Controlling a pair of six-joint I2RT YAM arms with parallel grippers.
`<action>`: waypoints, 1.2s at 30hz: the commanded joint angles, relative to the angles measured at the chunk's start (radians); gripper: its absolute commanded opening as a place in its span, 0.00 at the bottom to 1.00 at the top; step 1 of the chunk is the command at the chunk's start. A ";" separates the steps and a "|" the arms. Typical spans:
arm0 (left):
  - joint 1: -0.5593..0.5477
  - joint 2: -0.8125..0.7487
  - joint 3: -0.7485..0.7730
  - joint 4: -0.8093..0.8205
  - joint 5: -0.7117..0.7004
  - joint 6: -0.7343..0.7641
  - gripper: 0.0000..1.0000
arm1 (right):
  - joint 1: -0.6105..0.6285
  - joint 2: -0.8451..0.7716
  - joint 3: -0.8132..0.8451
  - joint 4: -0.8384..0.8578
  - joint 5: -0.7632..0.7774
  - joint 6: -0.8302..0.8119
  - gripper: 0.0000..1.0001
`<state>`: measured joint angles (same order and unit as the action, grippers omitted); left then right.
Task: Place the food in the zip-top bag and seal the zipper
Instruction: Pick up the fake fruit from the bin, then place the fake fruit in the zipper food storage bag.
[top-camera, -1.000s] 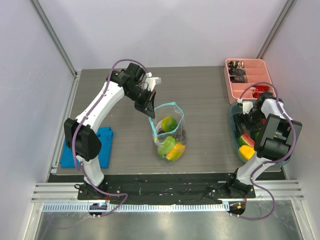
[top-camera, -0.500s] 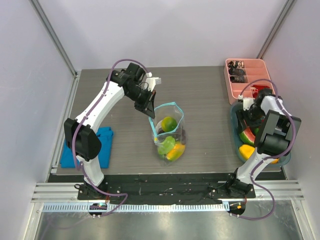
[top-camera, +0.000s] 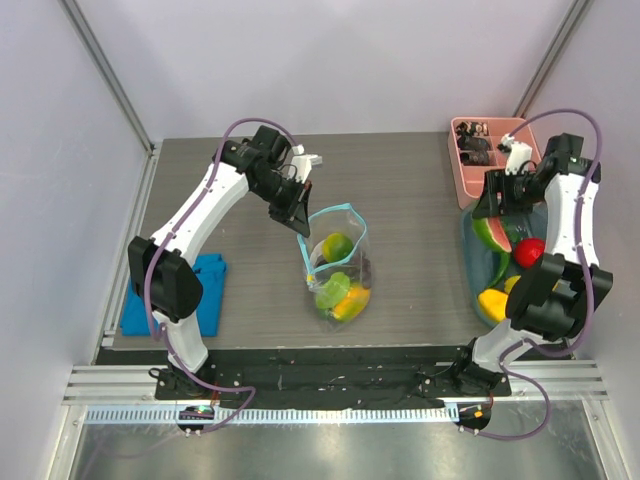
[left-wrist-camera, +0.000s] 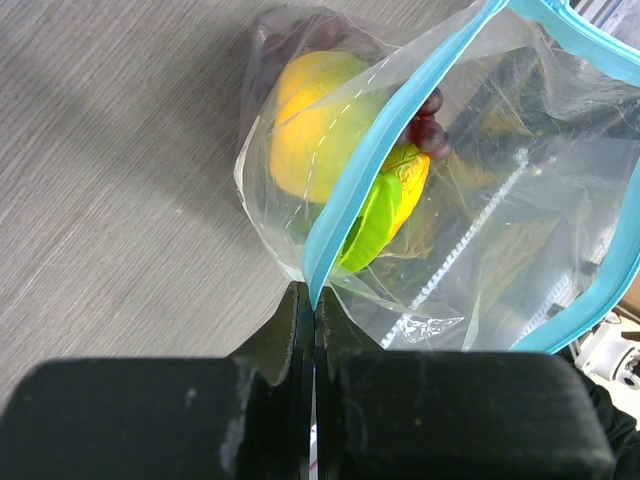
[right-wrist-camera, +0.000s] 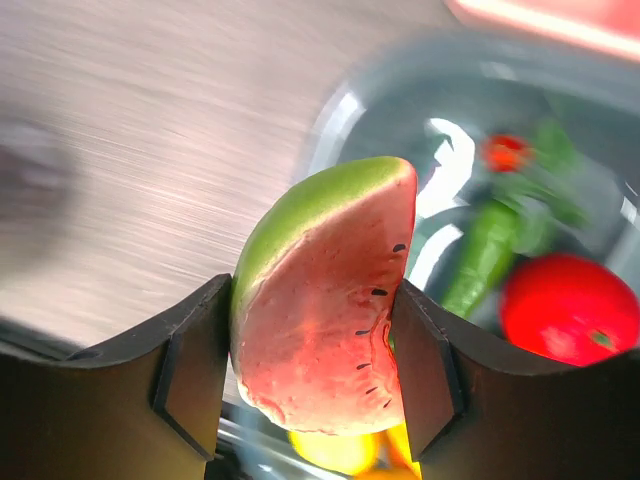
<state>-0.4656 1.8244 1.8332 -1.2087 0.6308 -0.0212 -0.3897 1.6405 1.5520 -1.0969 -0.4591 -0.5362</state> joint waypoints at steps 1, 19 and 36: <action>-0.005 -0.014 0.037 0.001 0.030 0.009 0.00 | 0.011 -0.067 0.097 -0.099 -0.317 0.113 0.12; -0.005 -0.033 0.005 0.047 0.063 -0.029 0.00 | 0.776 -0.412 -0.205 1.064 -0.186 1.048 0.01; -0.005 -0.057 0.012 0.063 0.066 -0.039 0.00 | 1.085 -0.427 -0.408 0.994 0.275 1.185 0.12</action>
<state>-0.4675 1.8240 1.8328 -1.1713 0.6739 -0.0555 0.6777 1.2671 1.1522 -0.0597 -0.3252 0.6376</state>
